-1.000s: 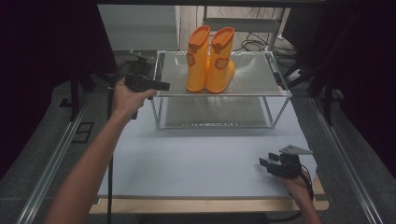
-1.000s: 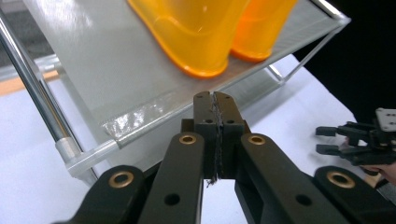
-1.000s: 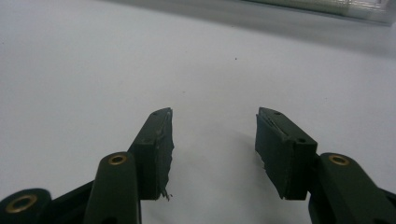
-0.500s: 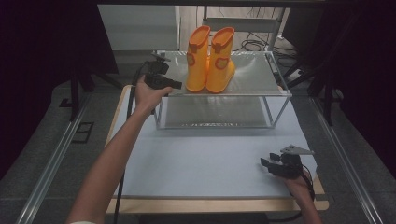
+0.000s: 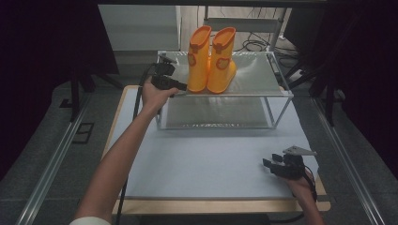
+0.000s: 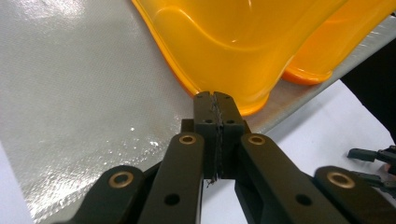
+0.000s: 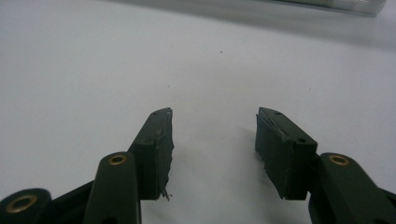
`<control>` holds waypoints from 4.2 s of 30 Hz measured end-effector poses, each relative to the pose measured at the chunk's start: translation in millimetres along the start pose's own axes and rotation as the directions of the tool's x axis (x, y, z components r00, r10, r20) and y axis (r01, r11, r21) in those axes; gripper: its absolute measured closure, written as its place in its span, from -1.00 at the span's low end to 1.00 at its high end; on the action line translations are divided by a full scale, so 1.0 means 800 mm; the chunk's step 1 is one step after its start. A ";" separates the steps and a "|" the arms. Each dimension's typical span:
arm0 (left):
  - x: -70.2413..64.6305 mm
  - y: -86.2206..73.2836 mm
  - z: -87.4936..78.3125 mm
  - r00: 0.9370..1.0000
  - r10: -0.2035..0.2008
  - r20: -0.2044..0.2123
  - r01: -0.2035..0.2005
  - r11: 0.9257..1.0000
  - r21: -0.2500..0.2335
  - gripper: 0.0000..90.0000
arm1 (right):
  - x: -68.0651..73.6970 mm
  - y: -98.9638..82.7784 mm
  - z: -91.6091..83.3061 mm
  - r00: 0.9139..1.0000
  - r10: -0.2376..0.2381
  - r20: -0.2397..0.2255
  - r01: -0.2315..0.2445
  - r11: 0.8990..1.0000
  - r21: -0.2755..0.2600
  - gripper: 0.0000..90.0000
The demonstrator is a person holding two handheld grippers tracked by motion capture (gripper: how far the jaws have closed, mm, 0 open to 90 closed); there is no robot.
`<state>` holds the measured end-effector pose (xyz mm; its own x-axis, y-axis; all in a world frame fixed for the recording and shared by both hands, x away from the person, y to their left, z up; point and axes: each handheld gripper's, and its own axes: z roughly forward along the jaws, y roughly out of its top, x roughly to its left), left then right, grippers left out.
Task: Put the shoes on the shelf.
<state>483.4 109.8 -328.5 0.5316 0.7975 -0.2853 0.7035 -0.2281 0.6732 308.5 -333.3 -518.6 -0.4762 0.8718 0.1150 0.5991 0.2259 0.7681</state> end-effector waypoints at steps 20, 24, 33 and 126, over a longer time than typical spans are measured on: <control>-0.012 0.007 0.015 0.996 -0.038 0.076 0.037 0.999 0.004 1.00 | 0.001 0.000 0.000 1.000 -0.001 0.000 0.001 1.000 0.007 0.03; -0.018 0.010 0.019 0.996 -0.024 0.088 0.023 1.000 0.012 1.00 | 0.001 0.000 0.000 1.000 0.000 -0.002 0.000 1.000 0.007 0.03; -0.043 0.017 0.032 0.994 0.010 0.105 -0.014 0.999 0.032 1.00 | 0.000 0.000 -0.002 1.000 0.003 -0.003 -0.003 1.000 0.000 0.03; 0.021 -0.277 -0.064 0.994 0.054 0.090 -0.045 0.994 -0.103 -0.08 | 0.002 0.000 0.000 1.000 -0.016 0.005 0.016 1.000 0.009 0.02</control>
<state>312.1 202.1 -447.5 0.6092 0.7304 -0.3090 0.6267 -0.2046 0.7519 307.3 -331.8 -518.7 -0.4826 0.8701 0.1000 0.5974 0.2436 0.7641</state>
